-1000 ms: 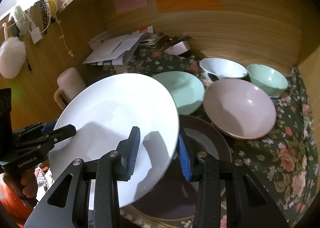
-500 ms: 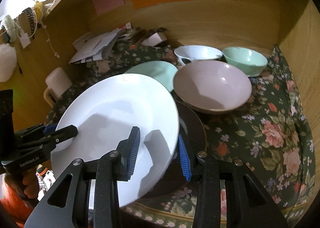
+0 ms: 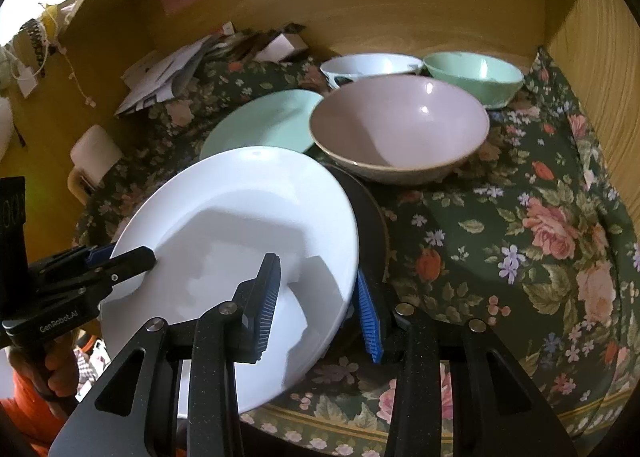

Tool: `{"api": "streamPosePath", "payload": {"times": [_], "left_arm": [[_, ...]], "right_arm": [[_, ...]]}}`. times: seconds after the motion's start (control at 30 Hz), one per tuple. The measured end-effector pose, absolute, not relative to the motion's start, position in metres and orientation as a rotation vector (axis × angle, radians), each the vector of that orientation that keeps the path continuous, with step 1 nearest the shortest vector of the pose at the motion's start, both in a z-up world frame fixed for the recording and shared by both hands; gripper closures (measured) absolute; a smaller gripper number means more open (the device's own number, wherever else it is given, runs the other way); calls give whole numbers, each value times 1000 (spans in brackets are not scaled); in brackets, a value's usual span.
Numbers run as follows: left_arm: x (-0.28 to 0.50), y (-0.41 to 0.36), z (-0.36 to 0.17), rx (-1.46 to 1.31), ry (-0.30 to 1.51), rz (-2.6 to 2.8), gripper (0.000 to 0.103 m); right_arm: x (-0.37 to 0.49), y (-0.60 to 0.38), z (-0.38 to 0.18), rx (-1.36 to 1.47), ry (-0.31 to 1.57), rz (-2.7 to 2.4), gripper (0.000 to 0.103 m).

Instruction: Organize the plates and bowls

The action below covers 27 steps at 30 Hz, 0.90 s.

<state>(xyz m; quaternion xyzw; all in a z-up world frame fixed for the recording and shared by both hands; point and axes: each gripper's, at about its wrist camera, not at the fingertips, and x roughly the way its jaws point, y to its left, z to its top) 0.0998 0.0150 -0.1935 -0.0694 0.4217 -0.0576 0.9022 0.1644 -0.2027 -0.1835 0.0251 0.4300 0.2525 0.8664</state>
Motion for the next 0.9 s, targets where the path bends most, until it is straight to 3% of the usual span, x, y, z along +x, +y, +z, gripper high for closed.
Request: {"api": "streamPosePath", "payload": {"times": [0.9], "left_arm": [[135, 20, -218, -153, 931, -92, 66]], "right_arm": [[192, -199, -202, 46, 958, 556, 69]]}}
